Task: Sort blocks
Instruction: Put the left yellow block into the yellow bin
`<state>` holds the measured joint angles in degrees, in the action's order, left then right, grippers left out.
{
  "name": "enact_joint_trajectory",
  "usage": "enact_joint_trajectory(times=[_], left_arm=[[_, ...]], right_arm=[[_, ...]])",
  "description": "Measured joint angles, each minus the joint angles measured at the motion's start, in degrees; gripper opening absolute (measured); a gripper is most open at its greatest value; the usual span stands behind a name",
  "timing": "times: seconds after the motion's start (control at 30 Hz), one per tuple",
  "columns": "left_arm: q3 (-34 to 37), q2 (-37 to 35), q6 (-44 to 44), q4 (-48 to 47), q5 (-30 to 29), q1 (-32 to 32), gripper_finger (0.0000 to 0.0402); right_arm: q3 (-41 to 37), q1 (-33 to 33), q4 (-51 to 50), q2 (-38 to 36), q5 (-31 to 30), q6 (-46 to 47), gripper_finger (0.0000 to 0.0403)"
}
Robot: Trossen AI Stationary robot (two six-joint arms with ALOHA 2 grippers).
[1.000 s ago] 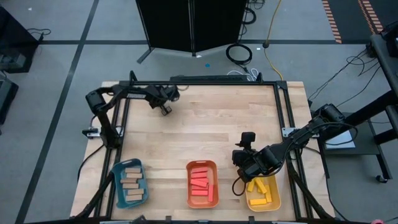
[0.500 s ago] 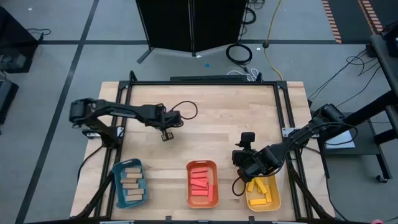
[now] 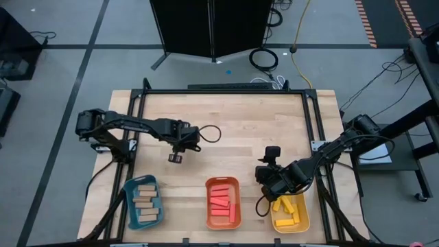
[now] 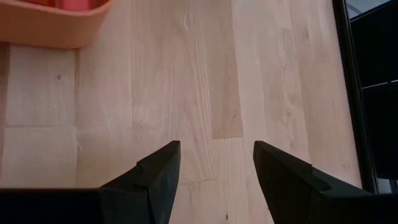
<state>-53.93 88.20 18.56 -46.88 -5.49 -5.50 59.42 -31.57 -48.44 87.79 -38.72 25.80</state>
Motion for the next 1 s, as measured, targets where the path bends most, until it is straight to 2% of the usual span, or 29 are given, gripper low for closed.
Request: enact_joint_trajectory(times=[0.23, 0.4, 0.47, 0.63, 0.8, 1.0], left_arm=[[0.0, 3.85, -0.29, 0.27, -3.33, -1.12, 0.0159], [-0.02, 4.13, -1.54, 0.65, -3.16, -3.21, 0.0205], [-0.02, 4.14, -1.48, 1.35, -2.27, -4.72, 0.0213], [0.64, 4.11, 0.37, 1.55, 4.92, -9.36, 0.0215], [3.03, 4.13, 1.32, 2.2, 5.17, -12.43, 0.0215], [7.37, 3.89, 1.41, 5.36, 5.41, -12.64, 0.0214]], right_arm=[[-2.6, -0.02, 0.69, 0.0, 2.49, 0.19, 0.0198], [-5.26, -0.02, 1.6, 0.0, 3.04, 0.34, 0.0198], [-5.49, -0.02, 1.83, 0.0, 2.96, 0.23, 0.0198], [-5.49, -0.01, 4.18, 0.0, 2.81, -1.03, 0.0198], [-5.49, -0.01, 4.37, 0.0, 2.82, -1.25, 0.0198], [-5.49, 0.0, 4.57, 0.0, 2.76, -1.44, 0.0198]])
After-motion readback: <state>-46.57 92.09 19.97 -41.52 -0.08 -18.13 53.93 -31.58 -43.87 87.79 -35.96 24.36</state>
